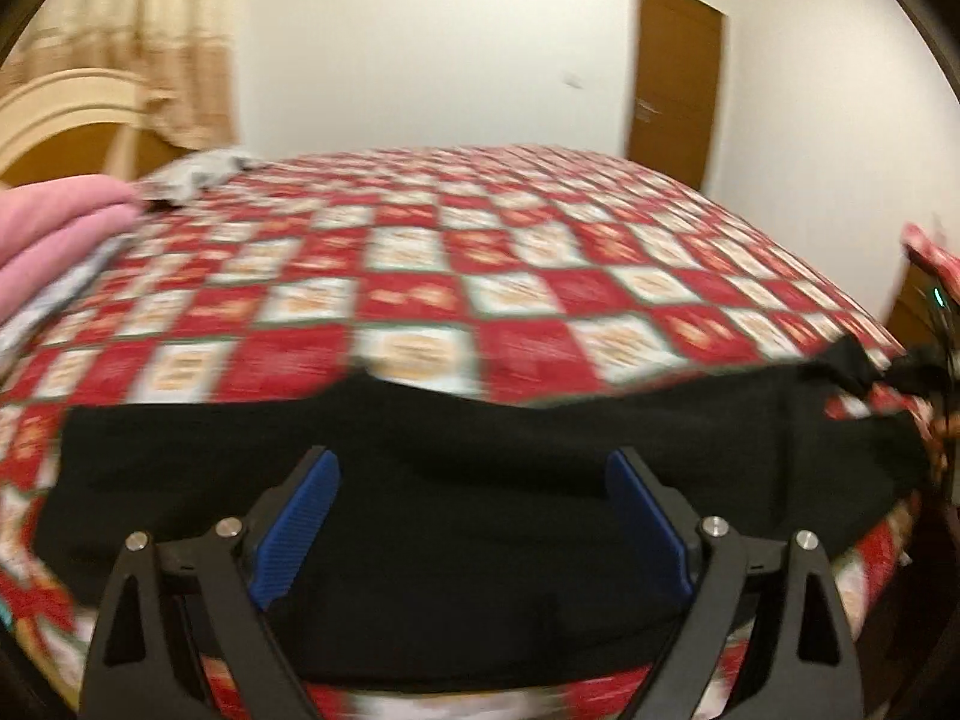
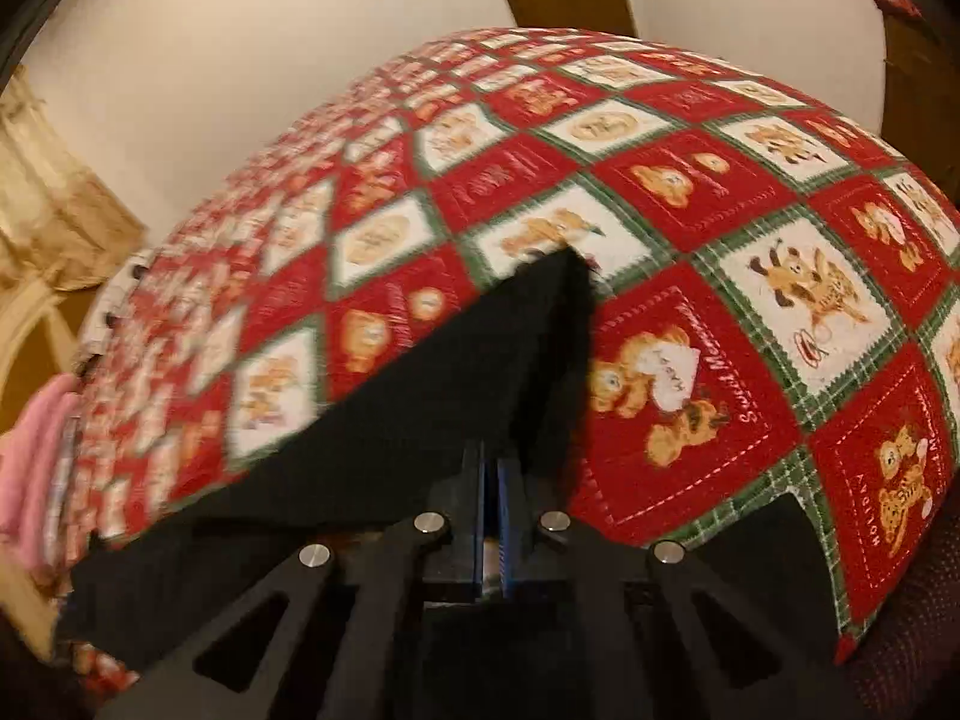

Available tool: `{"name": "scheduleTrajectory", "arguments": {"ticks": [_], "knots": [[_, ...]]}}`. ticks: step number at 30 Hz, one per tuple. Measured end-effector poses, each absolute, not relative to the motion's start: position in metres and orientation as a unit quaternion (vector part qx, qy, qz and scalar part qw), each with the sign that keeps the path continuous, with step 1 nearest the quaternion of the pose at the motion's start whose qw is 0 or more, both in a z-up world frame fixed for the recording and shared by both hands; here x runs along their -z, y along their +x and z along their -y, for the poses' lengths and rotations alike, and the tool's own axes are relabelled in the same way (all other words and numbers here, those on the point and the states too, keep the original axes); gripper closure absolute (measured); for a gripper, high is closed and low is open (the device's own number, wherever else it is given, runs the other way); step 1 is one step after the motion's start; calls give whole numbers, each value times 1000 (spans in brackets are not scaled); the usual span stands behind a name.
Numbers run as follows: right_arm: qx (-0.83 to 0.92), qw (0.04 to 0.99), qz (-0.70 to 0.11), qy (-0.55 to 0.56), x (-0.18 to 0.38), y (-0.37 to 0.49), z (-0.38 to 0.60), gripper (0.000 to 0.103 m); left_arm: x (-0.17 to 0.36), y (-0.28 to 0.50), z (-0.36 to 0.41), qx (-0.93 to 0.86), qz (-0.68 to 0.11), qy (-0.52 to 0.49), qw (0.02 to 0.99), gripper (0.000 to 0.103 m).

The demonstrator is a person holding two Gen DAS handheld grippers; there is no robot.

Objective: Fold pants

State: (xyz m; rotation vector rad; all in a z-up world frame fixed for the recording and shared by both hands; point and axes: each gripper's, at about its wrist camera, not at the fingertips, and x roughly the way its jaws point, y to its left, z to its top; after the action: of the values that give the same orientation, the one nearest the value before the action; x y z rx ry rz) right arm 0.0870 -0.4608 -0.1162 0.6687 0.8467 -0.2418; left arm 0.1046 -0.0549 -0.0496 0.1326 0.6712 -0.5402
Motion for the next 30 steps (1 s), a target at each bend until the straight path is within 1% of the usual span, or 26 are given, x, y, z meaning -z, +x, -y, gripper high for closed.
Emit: {"name": "scheduleTrajectory", "arguments": {"ticks": [2,5,7,9,12,15,18,21,22,23,24,25,26,28,30], "knots": [[111,865,-381,308,94,70,465,99,57,98,77,286,-335,79,894,9],[87,879,-337,326,56,28,474,100,61,84,100,317,-338,90,882,9],[78,882,-326,331,40,-2,479,99,62,78,107,327,-338,95,877,9],[66,881,-331,332,37,-28,485,99,64,79,108,328,-343,93,875,9],[94,873,-363,311,56,-51,492,99,68,84,107,327,-365,69,869,9],[112,852,-395,324,88,-69,502,99,69,84,105,328,-374,53,866,9],[107,832,-428,337,120,-78,508,99,66,80,108,328,-365,67,869,9],[97,825,-452,325,127,-76,500,97,62,73,113,337,-359,80,867,9],[111,824,-461,311,123,-74,500,93,62,72,114,339,-358,84,866,9],[128,824,-464,299,118,-73,502,77,61,69,117,343,-356,91,864,9],[147,830,-454,290,111,-75,506,66,61,67,120,347,-354,97,863,9],[161,838,-436,286,103,-79,511,45,61,63,123,355,-350,106,860,9],[172,847,-415,285,96,-82,516,33,61,60,126,360,-349,112,858,9],[165,858,-379,305,85,-82,528,32,63,53,134,374,-344,130,852,9],[136,859,-364,333,84,-72,534,32,64,45,140,382,-339,147,847,9]]}}
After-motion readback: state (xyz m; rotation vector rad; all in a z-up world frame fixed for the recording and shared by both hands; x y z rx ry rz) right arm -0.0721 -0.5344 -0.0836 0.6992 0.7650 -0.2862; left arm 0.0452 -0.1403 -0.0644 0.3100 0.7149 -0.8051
